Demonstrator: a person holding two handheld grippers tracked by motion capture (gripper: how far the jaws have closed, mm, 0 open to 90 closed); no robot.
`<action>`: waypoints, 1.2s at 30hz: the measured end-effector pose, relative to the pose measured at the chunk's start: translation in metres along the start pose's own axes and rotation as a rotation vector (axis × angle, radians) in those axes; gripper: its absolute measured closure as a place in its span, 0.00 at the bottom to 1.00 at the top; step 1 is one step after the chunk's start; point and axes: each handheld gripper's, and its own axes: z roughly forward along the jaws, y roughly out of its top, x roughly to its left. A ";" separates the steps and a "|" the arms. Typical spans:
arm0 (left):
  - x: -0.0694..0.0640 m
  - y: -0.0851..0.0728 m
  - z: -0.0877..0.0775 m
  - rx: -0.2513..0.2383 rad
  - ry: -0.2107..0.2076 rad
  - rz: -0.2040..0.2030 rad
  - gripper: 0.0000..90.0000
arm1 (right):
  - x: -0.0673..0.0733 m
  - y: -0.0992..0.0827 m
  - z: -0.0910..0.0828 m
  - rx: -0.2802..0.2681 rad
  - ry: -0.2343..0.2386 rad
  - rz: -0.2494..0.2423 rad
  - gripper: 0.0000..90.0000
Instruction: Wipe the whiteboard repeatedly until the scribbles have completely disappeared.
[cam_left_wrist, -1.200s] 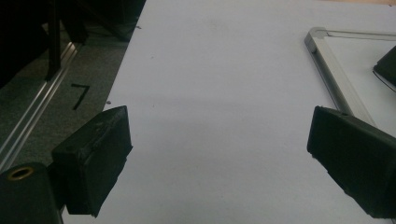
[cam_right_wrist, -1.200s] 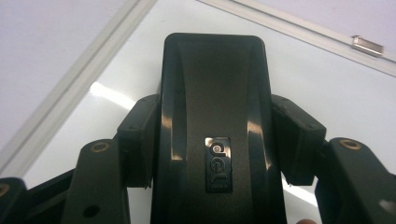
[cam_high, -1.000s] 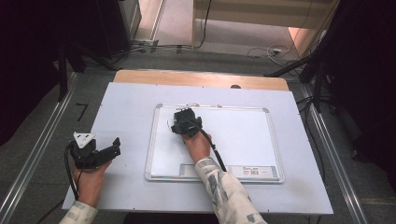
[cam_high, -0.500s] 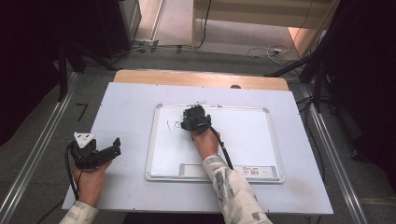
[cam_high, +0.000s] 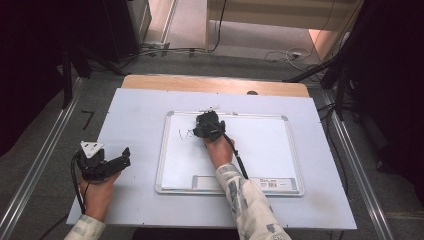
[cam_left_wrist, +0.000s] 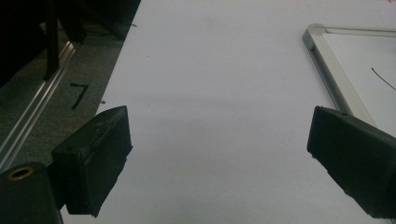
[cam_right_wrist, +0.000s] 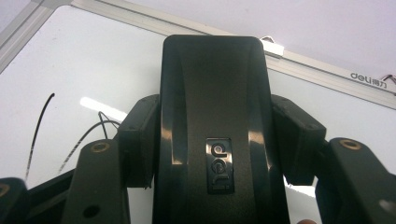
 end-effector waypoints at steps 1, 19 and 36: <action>0.000 0.000 0.000 -0.003 -0.001 -0.003 0.08 | 0.001 0.001 0.000 -0.001 -0.001 -0.001 0.42; 0.001 0.000 -0.001 -0.003 -0.008 -0.004 0.08 | 0.027 0.010 0.007 -0.006 0.022 -0.026 0.42; 0.001 0.001 -0.002 -0.008 -0.012 -0.007 0.08 | 0.052 0.016 0.011 -0.008 0.046 -0.048 0.42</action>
